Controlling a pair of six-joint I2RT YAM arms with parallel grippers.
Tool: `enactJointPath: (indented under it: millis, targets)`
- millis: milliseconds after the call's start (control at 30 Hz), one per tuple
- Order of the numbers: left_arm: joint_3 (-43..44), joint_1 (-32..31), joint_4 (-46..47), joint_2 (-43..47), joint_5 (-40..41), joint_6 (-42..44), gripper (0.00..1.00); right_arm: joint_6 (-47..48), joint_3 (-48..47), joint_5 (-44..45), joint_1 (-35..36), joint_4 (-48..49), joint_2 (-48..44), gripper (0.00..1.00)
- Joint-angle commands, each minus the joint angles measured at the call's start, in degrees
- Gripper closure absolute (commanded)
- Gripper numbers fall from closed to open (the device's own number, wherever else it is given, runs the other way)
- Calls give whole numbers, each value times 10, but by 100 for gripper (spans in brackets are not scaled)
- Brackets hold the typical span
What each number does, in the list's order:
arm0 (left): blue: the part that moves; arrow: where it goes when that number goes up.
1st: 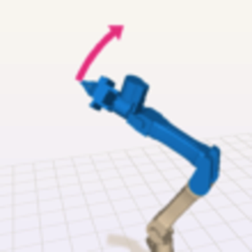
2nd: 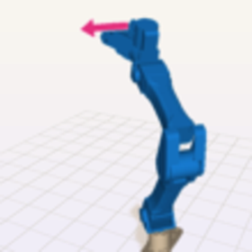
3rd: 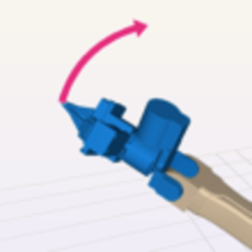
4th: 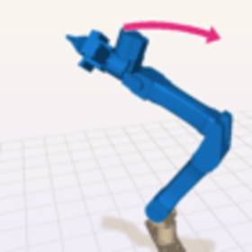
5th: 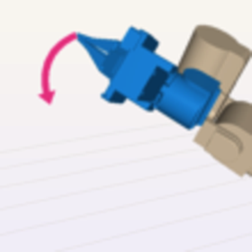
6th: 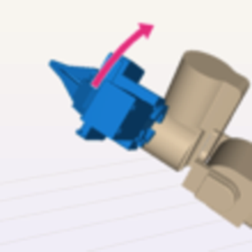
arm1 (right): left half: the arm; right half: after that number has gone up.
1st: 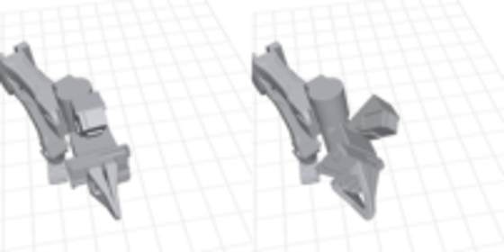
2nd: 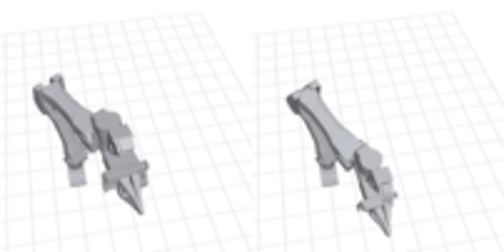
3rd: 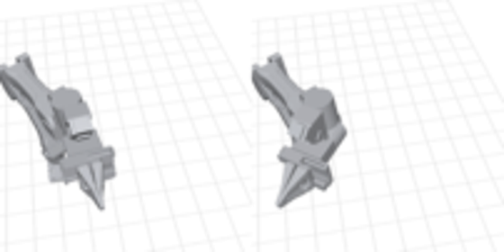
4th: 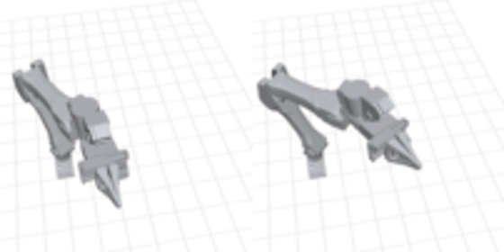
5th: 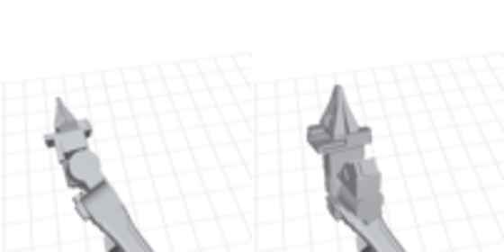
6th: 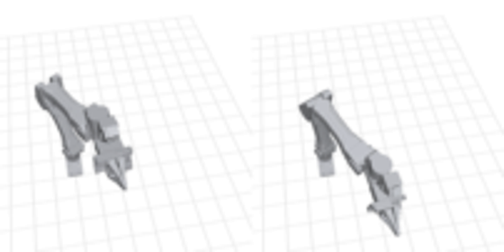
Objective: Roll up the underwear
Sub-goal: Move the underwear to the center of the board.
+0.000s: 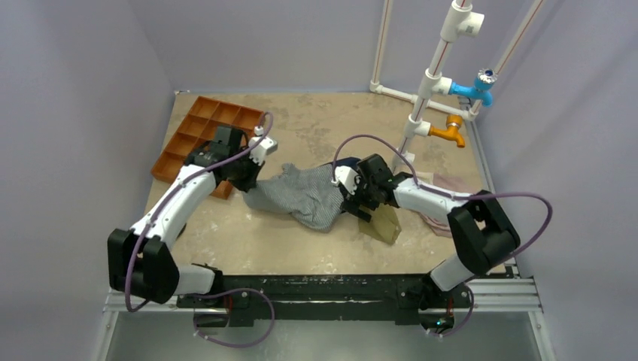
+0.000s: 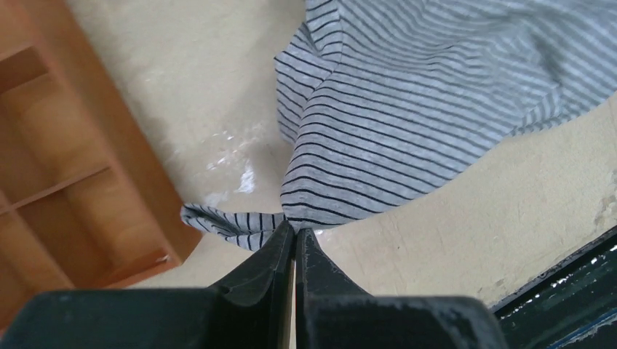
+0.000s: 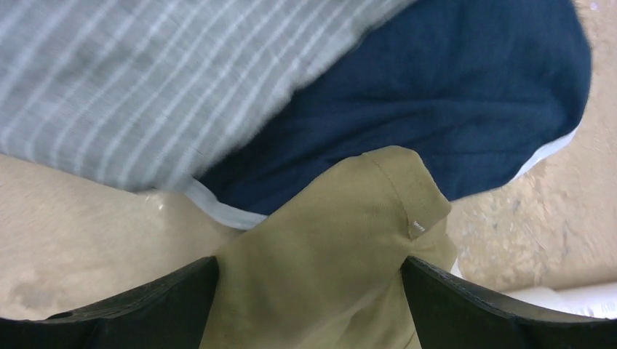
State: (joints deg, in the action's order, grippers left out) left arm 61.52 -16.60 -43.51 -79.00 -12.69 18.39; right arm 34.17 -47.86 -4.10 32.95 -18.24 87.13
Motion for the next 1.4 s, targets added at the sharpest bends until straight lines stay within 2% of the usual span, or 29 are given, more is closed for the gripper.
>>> enactJointPath:
  millis: [0, 167, 200, 300, 400, 533, 567, 600, 633, 767, 800, 833, 1167, 1367]
  targets:
    - [-1, 38, -24, 88, -21, -14, 100, 6, -61, -7, 1, 27, 65, 4]
    - [11, 81, -35, 169, -20, -24, 100, -30, -150, 0, 0, 43, 161, 11]
    - [14, 84, -38, 180, -25, -22, 100, -38, -170, 7, 0, 43, 189, 16]
    - [28, 84, -53, 198, -52, -21, 100, -62, -223, 38, -6, 35, 240, 42]
    - [37, 84, -71, 198, -90, -17, 100, -77, -254, 38, -13, 21, 256, 60]
    - [42, 83, -73, 203, -104, -18, 100, -82, -255, 8, -16, -6, 225, 70]
    - [43, 84, -72, 205, -107, -19, 100, -81, -253, -8, -16, -17, 213, 68]
    - [46, 84, -71, 206, -110, -19, 100, -81, -251, -28, -16, -31, 198, 61]
    - [48, 84, -71, 206, -116, -20, 100, -83, -251, -45, -16, -43, 185, 49]
    - [52, 84, -70, 198, -126, -22, 100, -124, -254, -113, -16, -56, 140, 12]
    - [51, 83, -68, 195, -128, -23, 100, -131, -258, -129, -16, -56, 136, 5]
    - [50, 84, -67, 192, -130, -24, 100, -142, -266, -139, -16, -56, 139, 2]
    - [40, 83, -60, 178, -133, -30, 100, -191, -339, -127, -15, -41, 262, 1]
    - [43, 83, -60, 175, -126, -28, 100, -188, -296, -86, -7, -23, 281, 1]
